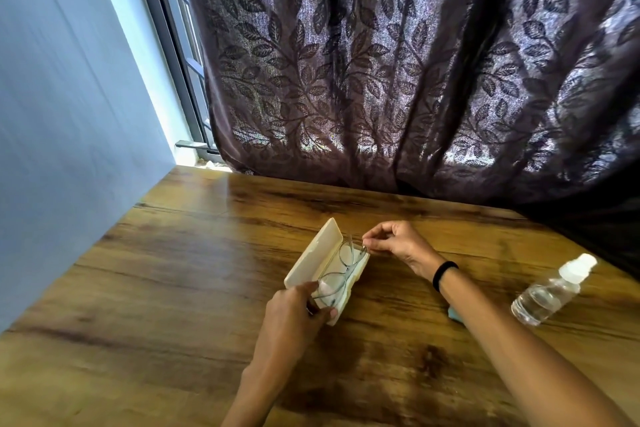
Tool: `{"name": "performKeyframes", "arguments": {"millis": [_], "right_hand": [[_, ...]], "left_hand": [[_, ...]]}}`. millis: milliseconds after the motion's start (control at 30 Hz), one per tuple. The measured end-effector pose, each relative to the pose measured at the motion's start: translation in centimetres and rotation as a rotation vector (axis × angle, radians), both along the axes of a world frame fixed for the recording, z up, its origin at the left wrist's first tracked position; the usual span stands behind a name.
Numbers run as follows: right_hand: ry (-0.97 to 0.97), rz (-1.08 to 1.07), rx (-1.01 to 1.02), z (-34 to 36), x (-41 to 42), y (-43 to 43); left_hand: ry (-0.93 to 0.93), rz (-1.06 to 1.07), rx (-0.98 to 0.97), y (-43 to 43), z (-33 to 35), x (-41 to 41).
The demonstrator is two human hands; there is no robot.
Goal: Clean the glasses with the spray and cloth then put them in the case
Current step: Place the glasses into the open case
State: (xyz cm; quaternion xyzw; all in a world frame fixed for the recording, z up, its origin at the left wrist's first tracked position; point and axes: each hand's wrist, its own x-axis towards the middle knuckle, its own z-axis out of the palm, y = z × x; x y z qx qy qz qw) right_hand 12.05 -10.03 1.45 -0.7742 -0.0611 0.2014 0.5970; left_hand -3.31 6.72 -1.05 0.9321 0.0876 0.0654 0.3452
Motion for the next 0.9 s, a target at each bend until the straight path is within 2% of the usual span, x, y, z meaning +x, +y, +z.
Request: {"name": "performKeyframes", "arguments": {"millis": [167,333,900], "right_hand": [[-0.031,0.017,-0.035,0.1,-0.3,0.0],[-0.151,0.051,-0.229,-0.1,-0.6,0.4],[-0.268,0.083,-0.462,0.8,-0.9,1.5]], "left_hand": [[-0.092,-0.029,0.137,-0.1,0.1,-0.1],[-0.109,-0.026,0.173,-0.3,0.2,-0.1],[-0.106,-0.023,0.152,0.3,-0.1,0.0]]}}
